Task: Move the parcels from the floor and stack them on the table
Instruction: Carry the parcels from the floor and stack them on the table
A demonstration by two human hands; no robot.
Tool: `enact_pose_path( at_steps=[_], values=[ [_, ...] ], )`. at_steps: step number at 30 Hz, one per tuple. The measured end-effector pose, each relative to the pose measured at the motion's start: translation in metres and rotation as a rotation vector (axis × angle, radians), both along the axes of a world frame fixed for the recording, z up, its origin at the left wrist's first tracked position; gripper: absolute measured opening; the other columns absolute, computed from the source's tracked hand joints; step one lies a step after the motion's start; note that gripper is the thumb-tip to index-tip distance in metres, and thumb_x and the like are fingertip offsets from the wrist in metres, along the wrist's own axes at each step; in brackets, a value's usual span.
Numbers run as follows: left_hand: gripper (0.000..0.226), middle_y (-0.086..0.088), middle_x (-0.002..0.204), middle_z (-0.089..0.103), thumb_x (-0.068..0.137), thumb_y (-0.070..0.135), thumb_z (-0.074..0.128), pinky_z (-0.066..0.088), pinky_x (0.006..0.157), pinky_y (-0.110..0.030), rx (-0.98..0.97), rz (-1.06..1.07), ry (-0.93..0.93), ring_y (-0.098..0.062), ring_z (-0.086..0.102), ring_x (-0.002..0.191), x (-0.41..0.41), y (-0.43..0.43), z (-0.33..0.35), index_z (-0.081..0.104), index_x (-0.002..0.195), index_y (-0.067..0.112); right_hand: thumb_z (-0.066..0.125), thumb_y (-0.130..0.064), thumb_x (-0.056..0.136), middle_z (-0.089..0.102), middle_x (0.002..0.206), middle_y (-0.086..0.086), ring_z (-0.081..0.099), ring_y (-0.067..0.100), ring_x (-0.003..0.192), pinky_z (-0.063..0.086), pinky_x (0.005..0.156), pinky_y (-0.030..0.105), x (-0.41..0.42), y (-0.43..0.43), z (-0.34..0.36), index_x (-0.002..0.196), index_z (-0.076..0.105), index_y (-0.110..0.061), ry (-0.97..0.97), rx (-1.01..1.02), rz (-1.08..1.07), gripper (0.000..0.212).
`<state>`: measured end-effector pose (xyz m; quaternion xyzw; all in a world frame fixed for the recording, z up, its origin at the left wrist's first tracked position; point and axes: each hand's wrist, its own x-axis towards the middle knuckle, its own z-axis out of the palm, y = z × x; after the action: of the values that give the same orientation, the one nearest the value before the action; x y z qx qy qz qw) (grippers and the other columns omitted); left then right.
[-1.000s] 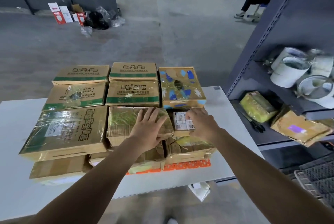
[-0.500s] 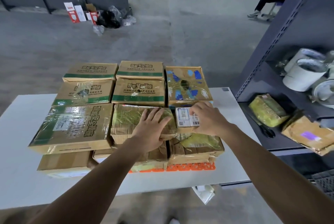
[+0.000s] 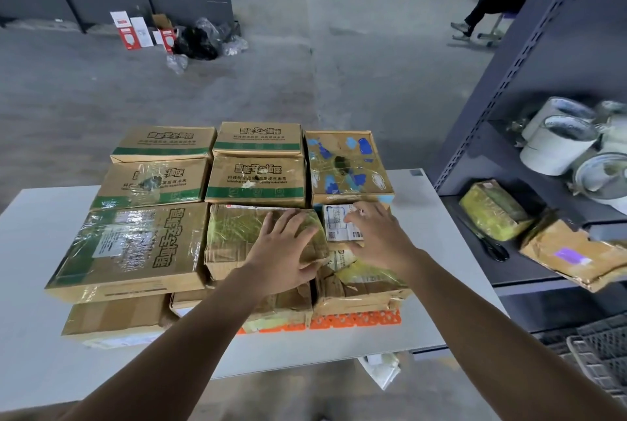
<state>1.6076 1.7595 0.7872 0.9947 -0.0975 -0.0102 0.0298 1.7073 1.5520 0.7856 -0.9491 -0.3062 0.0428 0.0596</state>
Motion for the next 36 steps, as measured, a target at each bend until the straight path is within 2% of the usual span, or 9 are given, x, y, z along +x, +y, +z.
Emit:
enact_pose_path(
  at_steps=[4, 8, 14, 16, 21, 24, 28, 33, 36],
  values=[
    [0.063, -0.003, 0.154, 0.023, 0.091, 0.059, 0.040, 0.003, 0.119, -0.051, -0.064, 0.022, -0.017, -0.025, 0.007, 0.146, 0.001, -0.001, 0.004, 0.031, 0.145, 0.026, 0.051, -0.025, 0.094, 0.037, 0.144, 0.002, 0.030, 0.022, 0.136, 0.036, 0.104, 0.042, 0.003, 0.000, 0.005, 0.134, 0.051, -0.020, -0.030, 0.043, -0.062, 0.040],
    [0.060, -0.006, 0.154, 0.025, 0.093, 0.054, 0.042, 0.004, 0.119, -0.049, -0.057, 0.009, -0.020, -0.026, 0.008, 0.147, 0.003, -0.002, 0.008, 0.034, 0.143, 0.022, 0.050, -0.019, 0.094, 0.044, 0.133, 0.000, 0.041, 0.020, 0.123, 0.043, 0.095, 0.037, 0.006, 0.003, 0.006, 0.128, 0.052, -0.019, -0.053, 0.098, -0.174, 0.034],
    [0.056, -0.008, 0.156, 0.021, 0.094, 0.047, 0.041, 0.008, 0.118, -0.052, -0.062, 0.014, -0.024, -0.026, 0.008, 0.147, 0.016, -0.016, 0.018, 0.032, 0.144, 0.022, 0.049, -0.016, 0.094, 0.044, 0.131, 0.001, 0.041, 0.019, 0.122, 0.041, 0.098, 0.036, 0.020, 0.006, 0.013, 0.127, 0.051, -0.017, -0.112, 0.123, -0.177, 0.033],
    [0.055, -0.007, 0.155, 0.022, 0.094, 0.046, 0.042, 0.007, 0.119, -0.053, -0.066, 0.051, -0.038, -0.026, 0.009, 0.147, 0.022, -0.021, 0.021, 0.033, 0.143, 0.023, 0.049, -0.016, 0.093, 0.042, 0.133, 0.001, 0.037, 0.020, 0.126, 0.038, 0.102, 0.038, 0.027, 0.010, 0.016, 0.127, 0.050, -0.018, -0.115, 0.104, -0.170, 0.034],
    [0.064, -0.010, 0.159, 0.009, 0.095, 0.053, 0.033, 0.006, 0.117, -0.058, -0.006, 0.260, 0.046, -0.031, 0.001, 0.147, 0.042, -0.015, 0.024, 0.015, 0.151, 0.026, 0.042, -0.031, 0.096, 0.024, 0.148, 0.007, 0.024, 0.031, 0.135, 0.033, 0.104, 0.060, 0.046, 0.014, 0.018, 0.134, 0.042, -0.026, 0.021, 0.024, -0.319, 0.038],
    [0.068, -0.012, 0.160, 0.001, 0.094, 0.060, 0.027, 0.005, 0.116, -0.060, 0.021, 0.341, 0.133, -0.034, -0.002, 0.147, 0.047, -0.007, 0.017, 0.008, 0.152, 0.029, 0.039, -0.040, 0.099, 0.025, 0.150, 0.011, 0.035, 0.038, 0.129, 0.040, 0.102, 0.052, 0.055, 0.013, 0.015, 0.143, 0.036, -0.025, 0.175, 0.048, -0.382, 0.046],
    [0.070, -0.010, 0.161, 0.003, 0.094, 0.062, 0.025, 0.007, 0.116, -0.059, 0.030, 0.336, 0.139, -0.033, 0.003, 0.147, 0.047, -0.006, 0.010, 0.006, 0.153, 0.029, 0.041, -0.043, 0.099, 0.035, 0.147, 0.011, 0.043, 0.037, 0.121, 0.042, 0.097, 0.042, 0.058, 0.011, 0.015, 0.140, 0.043, -0.020, 0.174, 0.071, -0.343, 0.047],
    [0.069, -0.009, 0.161, 0.004, 0.095, 0.061, 0.023, 0.006, 0.117, -0.057, 0.043, 0.326, 0.131, -0.031, 0.003, 0.148, 0.045, -0.007, 0.010, 0.005, 0.153, 0.028, 0.046, -0.043, 0.097, 0.021, 0.156, 0.009, 0.041, 0.039, 0.125, 0.043, 0.099, 0.047, 0.051, 0.017, 0.010, 0.140, 0.037, -0.021, 0.140, -0.048, -0.286, 0.049],
    [0.068, -0.009, 0.161, 0.006, 0.095, 0.060, 0.025, 0.007, 0.117, -0.057, 0.029, 0.328, 0.139, -0.032, 0.004, 0.147, 0.046, -0.006, 0.013, 0.007, 0.153, 0.028, 0.042, -0.043, 0.097, 0.028, 0.151, 0.008, 0.035, 0.036, 0.130, 0.035, 0.104, 0.055, 0.054, 0.018, 0.013, 0.138, 0.039, -0.022, 0.098, -0.138, -0.279, 0.046]
  ],
)
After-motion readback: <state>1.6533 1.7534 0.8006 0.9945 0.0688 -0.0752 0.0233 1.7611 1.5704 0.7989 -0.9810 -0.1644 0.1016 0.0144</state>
